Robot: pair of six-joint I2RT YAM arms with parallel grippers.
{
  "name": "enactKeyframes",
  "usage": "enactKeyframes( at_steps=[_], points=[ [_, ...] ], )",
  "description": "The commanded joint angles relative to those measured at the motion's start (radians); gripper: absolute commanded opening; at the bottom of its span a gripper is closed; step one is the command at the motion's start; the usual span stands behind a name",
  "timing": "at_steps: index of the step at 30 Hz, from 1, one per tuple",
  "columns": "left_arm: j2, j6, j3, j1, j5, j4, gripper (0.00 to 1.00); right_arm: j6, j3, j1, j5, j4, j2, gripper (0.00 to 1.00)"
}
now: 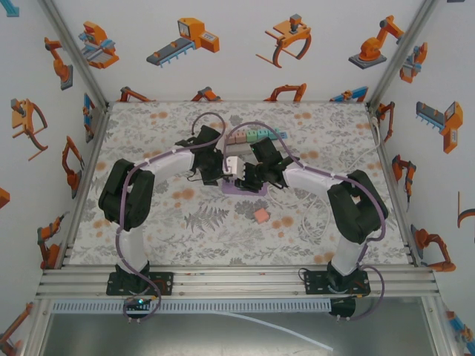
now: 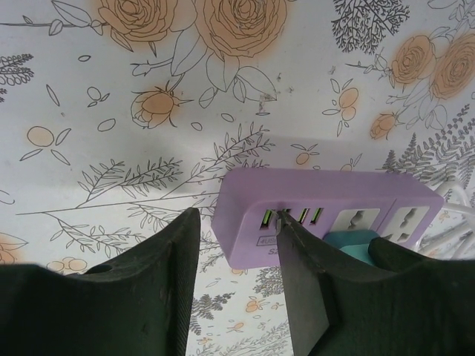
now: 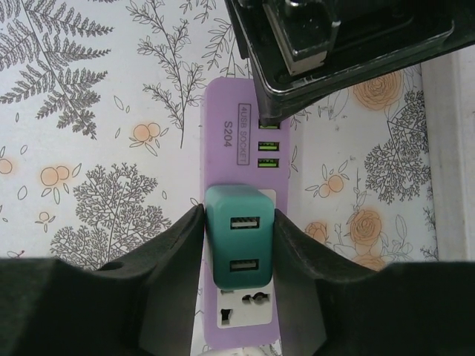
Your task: Pull the plug off the socket
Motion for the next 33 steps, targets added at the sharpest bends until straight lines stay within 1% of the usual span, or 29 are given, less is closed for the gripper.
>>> enactKeyframes(
  at_steps=[1, 4, 8, 13, 16, 22, 25, 28, 33],
  points=[
    [0.039, 0.015, 0.000, -0.018, -0.045, -0.074, 0.45, -0.033, 0.031, -0.003, -0.033, -0.069, 0.027, 0.36],
    [0.040, 0.015, -0.008, -0.031, -0.074, -0.085, 0.45, -0.040, 0.044, -0.003, -0.037, -0.092, 0.030, 0.32],
    [0.046, 0.015, -0.028, -0.037, -0.113, -0.101, 0.41, -0.058, 0.073, -0.003, -0.055, -0.136, 0.031, 0.25],
    [0.034, 0.023, -0.053, -0.041, -0.149, -0.107, 0.37, -0.084, 0.092, -0.003, -0.040, -0.166, 0.023, 0.22],
    [0.036, 0.036, -0.048, -0.049, -0.151, -0.106, 0.37, -0.090, 0.104, -0.004, -0.039, -0.177, 0.015, 0.20],
    [0.056, 0.026, -0.044, -0.062, -0.168, -0.103, 0.37, -0.085, 0.127, -0.003, -0.076, -0.190, -0.012, 0.15],
    [0.060, 0.027, -0.052, -0.074, -0.198, -0.094, 0.37, -0.085, 0.134, -0.004, -0.084, -0.190, -0.026, 0.11],
    [0.063, 0.027, -0.060, -0.080, -0.228, -0.090, 0.36, -0.085, 0.148, -0.008, -0.097, -0.197, -0.031, 0.03],
    [0.068, 0.013, -0.073, -0.082, -0.245, -0.086, 0.36, -0.086, 0.149, -0.013, -0.104, -0.193, -0.039, 0.00]
  ],
)
